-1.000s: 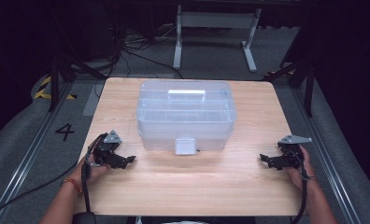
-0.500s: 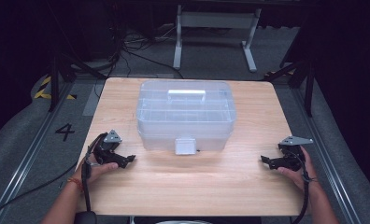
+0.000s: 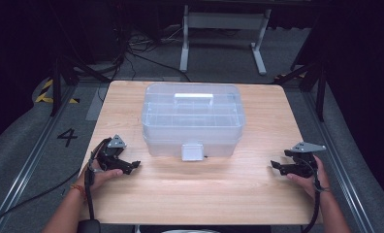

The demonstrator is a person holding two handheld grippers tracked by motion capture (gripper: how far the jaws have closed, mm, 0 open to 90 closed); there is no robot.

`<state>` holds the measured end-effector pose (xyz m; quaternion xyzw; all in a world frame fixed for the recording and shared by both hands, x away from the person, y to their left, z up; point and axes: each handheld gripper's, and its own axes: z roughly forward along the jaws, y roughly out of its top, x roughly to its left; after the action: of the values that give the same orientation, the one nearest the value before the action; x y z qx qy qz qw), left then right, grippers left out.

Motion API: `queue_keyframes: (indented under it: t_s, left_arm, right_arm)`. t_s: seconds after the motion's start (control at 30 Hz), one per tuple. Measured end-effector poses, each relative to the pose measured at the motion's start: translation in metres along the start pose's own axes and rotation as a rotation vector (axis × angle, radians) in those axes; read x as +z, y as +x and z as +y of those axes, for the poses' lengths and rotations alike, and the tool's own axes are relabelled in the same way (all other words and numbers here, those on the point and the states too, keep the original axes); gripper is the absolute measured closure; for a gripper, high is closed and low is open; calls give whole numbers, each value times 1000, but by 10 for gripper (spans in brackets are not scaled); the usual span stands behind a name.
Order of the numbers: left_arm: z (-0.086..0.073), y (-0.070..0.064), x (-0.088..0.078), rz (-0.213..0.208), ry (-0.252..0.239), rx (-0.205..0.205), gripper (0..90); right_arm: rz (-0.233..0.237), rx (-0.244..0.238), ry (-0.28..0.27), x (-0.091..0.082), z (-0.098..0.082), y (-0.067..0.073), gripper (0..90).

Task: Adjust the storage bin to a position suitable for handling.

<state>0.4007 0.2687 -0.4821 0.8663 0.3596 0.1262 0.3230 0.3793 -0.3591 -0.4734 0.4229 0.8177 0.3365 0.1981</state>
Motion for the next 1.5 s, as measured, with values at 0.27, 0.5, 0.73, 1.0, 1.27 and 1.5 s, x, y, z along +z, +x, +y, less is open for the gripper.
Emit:
queue_keyframes:
  t_s: [0.27,0.5,0.73,1.0,1.27,1.5]
  left_arm:
    - [0,0,0,-4,-1,1,5]
    - [0,0,0,-3,-1,0,5]
    - [0,0,0,-4,-2,-5,5]
    - [-1,0,0,-2,-4,-8,5]
    - [-1,0,0,-1,-4,-8,5]
    - [-1,0,0,-1,-4,-9,5]
  right_arm:
    - [2,-14,-49,-9,12,11,268]
    - [5,-54,-90,-20,32,24,266]
    - [15,-75,-129,-26,50,36,266]
    - [13,-121,-152,-33,68,46,282]
    - [16,-166,-204,-47,94,52,302]
    - [24,-173,-243,-54,113,56,305]
